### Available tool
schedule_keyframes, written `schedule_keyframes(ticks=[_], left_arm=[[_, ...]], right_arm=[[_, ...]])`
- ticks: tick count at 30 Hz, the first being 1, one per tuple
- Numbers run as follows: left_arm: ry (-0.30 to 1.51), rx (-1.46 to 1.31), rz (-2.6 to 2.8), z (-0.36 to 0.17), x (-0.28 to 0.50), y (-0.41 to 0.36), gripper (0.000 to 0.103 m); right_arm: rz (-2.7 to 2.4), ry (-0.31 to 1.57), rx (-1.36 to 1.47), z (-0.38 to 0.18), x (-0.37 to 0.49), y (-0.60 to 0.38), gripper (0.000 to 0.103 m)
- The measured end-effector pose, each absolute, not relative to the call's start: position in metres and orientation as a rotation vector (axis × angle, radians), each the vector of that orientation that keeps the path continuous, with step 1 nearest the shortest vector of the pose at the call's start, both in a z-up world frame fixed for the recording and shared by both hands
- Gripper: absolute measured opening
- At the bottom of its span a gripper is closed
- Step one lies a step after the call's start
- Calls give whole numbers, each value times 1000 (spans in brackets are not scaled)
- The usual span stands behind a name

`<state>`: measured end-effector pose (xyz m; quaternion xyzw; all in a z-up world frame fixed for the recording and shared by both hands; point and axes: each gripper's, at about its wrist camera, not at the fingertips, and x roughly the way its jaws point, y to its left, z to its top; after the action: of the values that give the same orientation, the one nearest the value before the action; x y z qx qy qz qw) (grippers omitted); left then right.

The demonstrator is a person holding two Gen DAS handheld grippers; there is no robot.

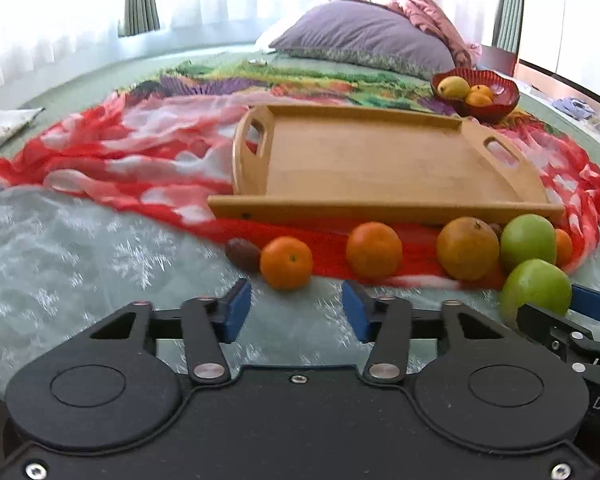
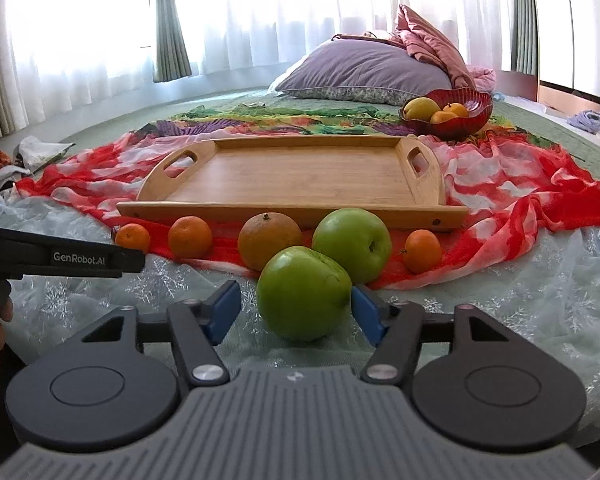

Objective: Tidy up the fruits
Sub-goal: 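Grasp a tangerine with the left gripper while the right gripper grasps a large green apple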

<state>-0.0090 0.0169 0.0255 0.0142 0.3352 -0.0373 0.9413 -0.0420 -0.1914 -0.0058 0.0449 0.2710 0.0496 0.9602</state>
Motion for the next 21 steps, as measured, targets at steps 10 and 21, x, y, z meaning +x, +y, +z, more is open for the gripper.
schedule_keyframes(ticks=[10,21], left_arm=[[639,42,-111,24,-5,18,26],[621,98,-84,12,3,16,26]], right_arm=[[75,537,96,-8,-40,-191,61],[48,512,101,-10,-43,-186,61]])
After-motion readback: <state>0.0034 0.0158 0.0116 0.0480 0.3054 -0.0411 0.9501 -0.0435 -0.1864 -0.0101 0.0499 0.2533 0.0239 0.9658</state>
